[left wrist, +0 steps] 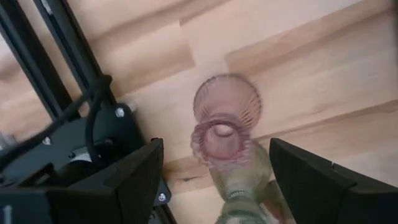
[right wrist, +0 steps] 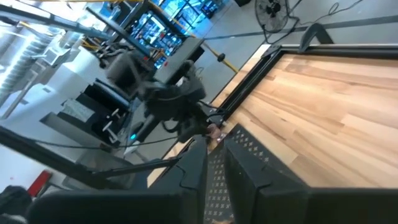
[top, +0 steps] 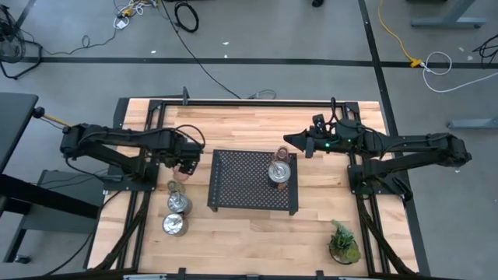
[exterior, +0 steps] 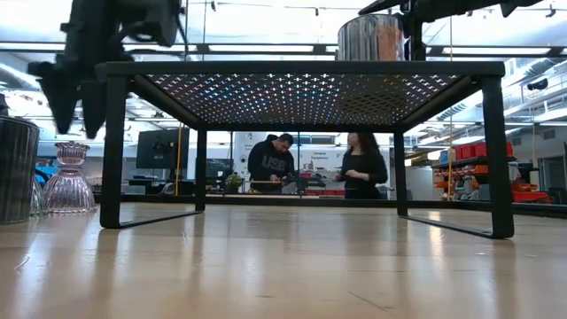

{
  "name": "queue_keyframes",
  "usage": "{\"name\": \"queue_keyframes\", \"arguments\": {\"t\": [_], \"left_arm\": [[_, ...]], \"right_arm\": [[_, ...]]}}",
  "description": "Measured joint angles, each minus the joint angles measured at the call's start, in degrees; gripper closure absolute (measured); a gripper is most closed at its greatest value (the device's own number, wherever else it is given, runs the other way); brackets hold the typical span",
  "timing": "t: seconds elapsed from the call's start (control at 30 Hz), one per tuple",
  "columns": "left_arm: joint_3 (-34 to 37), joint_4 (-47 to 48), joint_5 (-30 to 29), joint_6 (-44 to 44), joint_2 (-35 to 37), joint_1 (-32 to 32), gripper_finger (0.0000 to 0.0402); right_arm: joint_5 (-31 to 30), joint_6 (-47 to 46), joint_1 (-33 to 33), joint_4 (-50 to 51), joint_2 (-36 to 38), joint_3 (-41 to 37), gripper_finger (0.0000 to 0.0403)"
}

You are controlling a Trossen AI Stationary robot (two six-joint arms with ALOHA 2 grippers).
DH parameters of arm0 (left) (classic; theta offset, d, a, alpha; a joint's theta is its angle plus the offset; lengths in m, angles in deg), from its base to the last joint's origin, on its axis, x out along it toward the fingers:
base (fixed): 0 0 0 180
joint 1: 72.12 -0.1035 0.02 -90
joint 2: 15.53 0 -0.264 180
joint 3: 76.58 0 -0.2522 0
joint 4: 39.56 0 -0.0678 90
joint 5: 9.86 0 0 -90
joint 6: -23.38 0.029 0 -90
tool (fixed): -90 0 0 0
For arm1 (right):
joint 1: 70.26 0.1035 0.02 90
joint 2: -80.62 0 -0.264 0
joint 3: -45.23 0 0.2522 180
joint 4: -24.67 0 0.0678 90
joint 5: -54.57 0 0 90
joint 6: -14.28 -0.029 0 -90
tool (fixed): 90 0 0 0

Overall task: Pick & Place candle stick holders
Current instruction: Put the pink candle holder on the shelf

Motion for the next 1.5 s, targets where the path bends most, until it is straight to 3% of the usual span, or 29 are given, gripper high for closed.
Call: {"name": "queue_keyframes", "arguments": {"t": [0.17,0.33,0.77,0.9,1.1,1.5], "left_arm": [[4.7,-2.4,4.7,0.0,0.2,-0.1,0.0106],[5.5,-7.5,4.2,0.3,0.3,-0.1,0.0106],[5.5,-9.2,4.5,3.2,0.2,-2.1,0.011],[5.5,-9.6,5.5,5.9,0.2,-2.2,0.0144],[5.5,-9.4,4.9,6.3,0.2,-2.2,0.0237],[5.5,-9.3,5.0,8.2,0.2,-2.2,0.0244]], "right_arm": [[0.1,0.0,1.5,-0.4,0.0,0.0,0.0351],[-1.8,0.1,1.5,-0.6,0.0,0.0,0.0351],[-1.8,-0.5,1.6,-1.1,0.0,0.0,0.0351],[-1.8,-0.5,1.6,-1.7,0.0,0.0,0.0351],[-1.8,-0.5,1.6,-1.7,0.0,0.0,0.0351],[-1.8,-0.5,1.6,-1.7,0.0,0.0,0.0351]]}}
